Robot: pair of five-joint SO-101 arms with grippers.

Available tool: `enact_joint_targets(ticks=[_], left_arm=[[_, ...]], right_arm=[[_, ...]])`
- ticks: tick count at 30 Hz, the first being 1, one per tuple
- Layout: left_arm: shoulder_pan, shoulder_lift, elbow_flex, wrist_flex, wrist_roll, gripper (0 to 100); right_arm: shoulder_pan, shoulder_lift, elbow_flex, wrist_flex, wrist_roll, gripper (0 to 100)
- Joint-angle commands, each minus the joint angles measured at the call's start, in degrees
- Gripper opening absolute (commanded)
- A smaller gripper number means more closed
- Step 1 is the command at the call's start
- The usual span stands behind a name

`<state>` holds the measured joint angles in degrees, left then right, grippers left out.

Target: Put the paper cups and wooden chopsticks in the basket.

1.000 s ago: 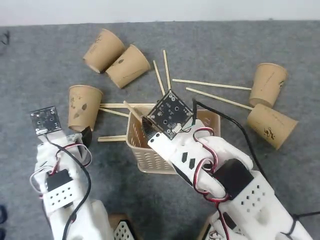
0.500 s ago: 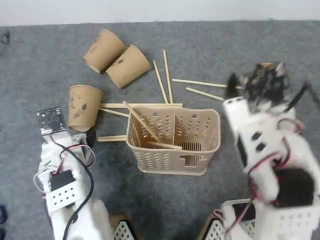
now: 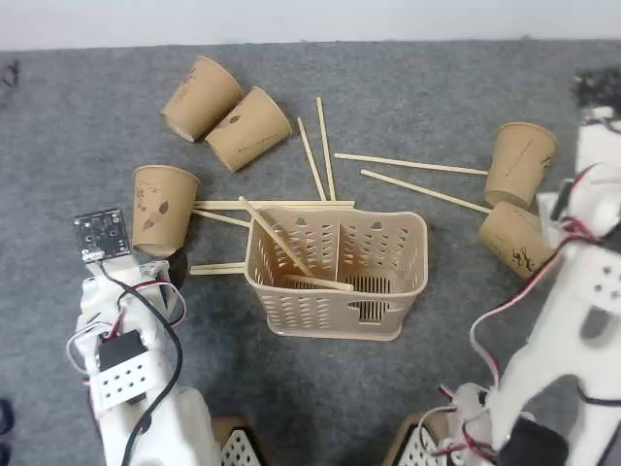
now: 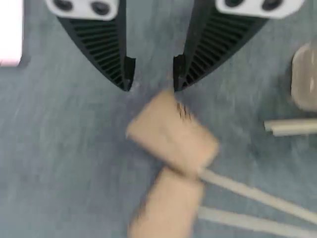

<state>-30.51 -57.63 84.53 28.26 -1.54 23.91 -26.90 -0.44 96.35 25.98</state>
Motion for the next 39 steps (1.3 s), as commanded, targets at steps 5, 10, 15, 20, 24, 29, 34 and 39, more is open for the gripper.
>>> enact_joint_targets(ticks=[5, 10, 15, 20, 24, 29, 34, 39], left_arm=[[0.53, -1.14, -0.31, -1.41, -0.70, 33], [0.53, -1.14, -0.31, -1.41, -0.70, 33], [0.44, -1.14, -0.22, -1.41, -0.70, 33], [0.44, -1.14, -0.22, -1.41, -0.70, 33], [0.53, -1.14, -0.22, -1.41, -0.70, 33], [0.62, -1.14, -0.22, -1.41, -0.70, 33], [1.67, -1.14, -0.04, -1.41, -1.85, 33], [1.58, -1.14, -0.04, -1.41, -1.85, 33]], right_arm=[[4.97, 0.31, 12.40, 1.27, 0.62, 18.8], [5.14, 0.31, 23.38, -11.21, -2.55, 18.8], [5.14, 1.01, 28.92, -21.41, -2.99, 18.8], [6.55, 1.10, 33.14, -29.76, -3.08, 18.8], [6.29, 1.10, 36.31, -33.89, -3.08, 18.7], [4.79, 1.19, 37.01, -36.62, -5.89, 18.7], [-0.75, 1.19, 39.03, -38.02, -8.35, 18.7], [-1.54, 1.19, 39.38, -38.99, -10.20, 18.7]])
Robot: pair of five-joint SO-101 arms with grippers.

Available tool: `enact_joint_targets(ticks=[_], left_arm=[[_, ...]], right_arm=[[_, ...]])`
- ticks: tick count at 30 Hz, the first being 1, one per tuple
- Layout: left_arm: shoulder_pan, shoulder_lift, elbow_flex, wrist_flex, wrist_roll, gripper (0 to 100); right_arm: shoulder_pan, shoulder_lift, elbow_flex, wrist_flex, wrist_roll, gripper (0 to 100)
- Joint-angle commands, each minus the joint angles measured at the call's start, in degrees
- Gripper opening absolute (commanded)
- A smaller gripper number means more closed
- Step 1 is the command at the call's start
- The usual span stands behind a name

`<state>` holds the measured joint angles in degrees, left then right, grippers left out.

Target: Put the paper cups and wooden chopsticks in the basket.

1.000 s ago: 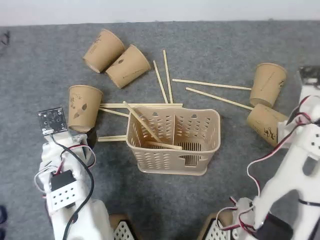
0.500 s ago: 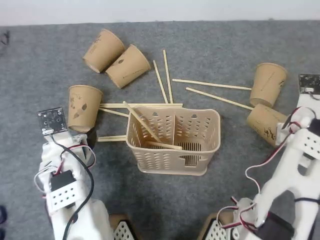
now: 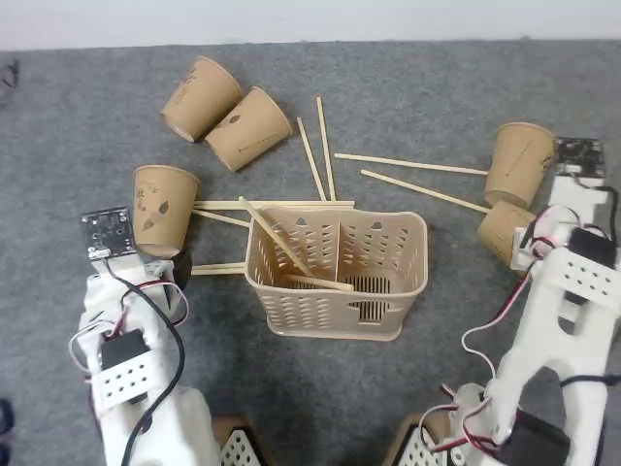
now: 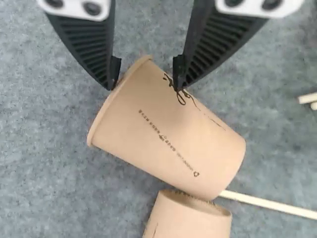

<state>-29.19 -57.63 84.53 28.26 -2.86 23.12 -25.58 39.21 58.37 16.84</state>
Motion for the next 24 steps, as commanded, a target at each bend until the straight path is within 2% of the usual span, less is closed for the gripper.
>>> enact_joint_targets(ticks=[1, 7, 14, 18, 24], left_arm=[[0.26, -1.14, -0.04, -1.41, -0.53, 33], [0.26, -1.14, -0.04, -1.41, -0.53, 33], [0.26, -1.14, -0.04, -1.41, -0.53, 33], [0.26, -1.14, -0.04, -1.41, -0.53, 33], [0.26, -1.14, -0.04, -1.41, -0.53, 33]], right_arm=[[-0.75, -0.13, -0.26, -1.01, -0.97, 18.7], [0.31, 0.57, -0.18, -2.15, -0.70, 18.7], [2.42, 11.56, -0.53, -5.76, -1.05, 18.7], [2.42, 12.26, -1.05, -6.29, -1.14, 18.4], [2.24, 8.66, -0.88, -8.22, -1.14, 2.8]])
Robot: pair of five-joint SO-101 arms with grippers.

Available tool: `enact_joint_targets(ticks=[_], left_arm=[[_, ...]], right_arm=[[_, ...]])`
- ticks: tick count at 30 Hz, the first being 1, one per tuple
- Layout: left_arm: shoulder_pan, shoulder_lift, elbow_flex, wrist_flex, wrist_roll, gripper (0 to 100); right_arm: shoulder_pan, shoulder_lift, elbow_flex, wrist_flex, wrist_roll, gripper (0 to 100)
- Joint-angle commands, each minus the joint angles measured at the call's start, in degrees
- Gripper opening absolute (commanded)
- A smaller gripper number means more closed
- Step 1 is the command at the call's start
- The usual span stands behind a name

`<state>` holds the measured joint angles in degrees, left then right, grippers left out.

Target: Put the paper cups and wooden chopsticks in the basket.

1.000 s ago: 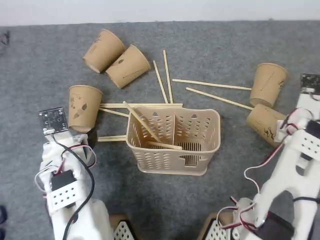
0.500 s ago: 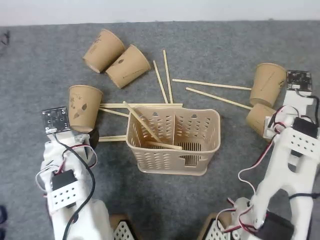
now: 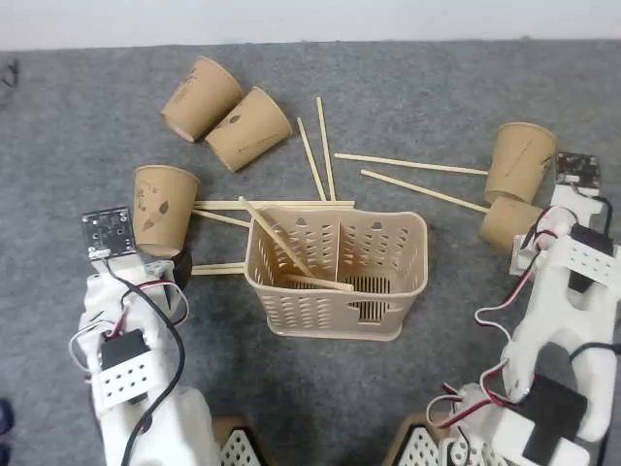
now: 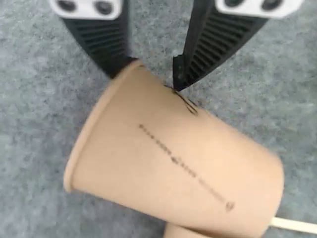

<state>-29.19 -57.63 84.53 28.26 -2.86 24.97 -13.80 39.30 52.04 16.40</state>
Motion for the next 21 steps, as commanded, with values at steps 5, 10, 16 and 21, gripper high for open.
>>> enact_joint_targets(ticks=[5, 10, 16, 21], left_arm=[[0.26, -1.14, -0.04, -1.41, -0.53, 33], [0.26, -1.14, -0.04, -1.41, -0.53, 33], [0.35, -1.14, -0.04, -1.41, -0.53, 33], [0.35, -1.14, -0.04, -1.41, -0.53, 33]], right_arm=[[0.40, -2.42, -0.79, -4.35, -0.26, 0.7], [0.31, -3.47, -1.67, -4.26, -0.26, 0.7], [0.22, -9.71, -6.95, 2.15, -0.18, 0.7], [-0.13, -17.27, -17.32, 14.46, 2.55, 0.7]])
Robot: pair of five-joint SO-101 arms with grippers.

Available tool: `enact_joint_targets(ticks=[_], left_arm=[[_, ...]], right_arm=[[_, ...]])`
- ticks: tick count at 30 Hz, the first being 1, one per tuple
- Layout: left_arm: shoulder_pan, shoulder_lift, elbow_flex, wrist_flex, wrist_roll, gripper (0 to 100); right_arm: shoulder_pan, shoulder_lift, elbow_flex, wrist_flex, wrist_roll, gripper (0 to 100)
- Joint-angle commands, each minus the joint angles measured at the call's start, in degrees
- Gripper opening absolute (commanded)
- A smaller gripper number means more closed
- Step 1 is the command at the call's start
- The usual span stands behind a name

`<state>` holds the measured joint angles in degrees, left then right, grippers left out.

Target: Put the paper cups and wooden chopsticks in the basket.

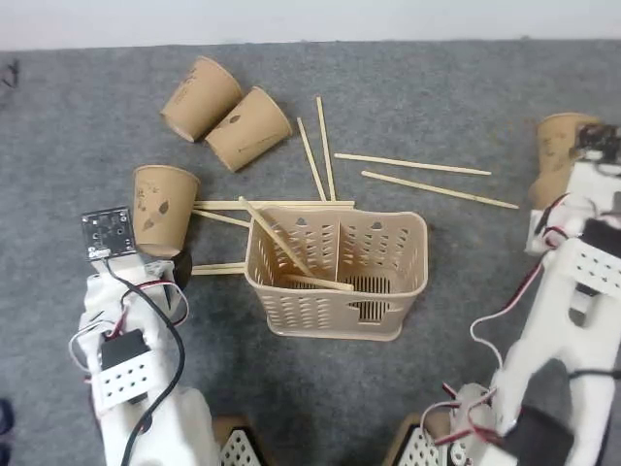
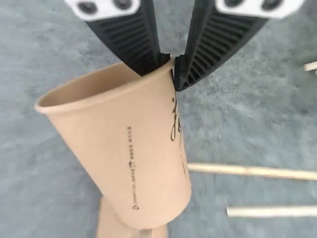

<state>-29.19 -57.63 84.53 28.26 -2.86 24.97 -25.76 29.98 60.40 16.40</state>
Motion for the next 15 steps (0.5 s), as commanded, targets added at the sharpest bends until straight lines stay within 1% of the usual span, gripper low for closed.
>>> enact_joint_targets(ticks=[1, 10, 13, 15], left_arm=[[0.35, -1.14, -0.04, -1.41, -0.53, 33], [0.18, -1.14, -0.04, -1.41, -0.53, 33], [0.18, -1.14, -0.04, -1.41, -0.53, 33], [0.26, -1.14, -0.04, -1.41, -0.53, 33]], right_arm=[[-0.66, -6.37, -10.37, 8.75, 3.69, 0.7], [-2.95, -9.10, -26.64, 30.02, 8.00, 0.7], [-3.47, -8.75, -35.87, 36.79, 8.79, 0.7], [-7.16, -8.40, -42.99, 41.98, 12.40, 0.7]])
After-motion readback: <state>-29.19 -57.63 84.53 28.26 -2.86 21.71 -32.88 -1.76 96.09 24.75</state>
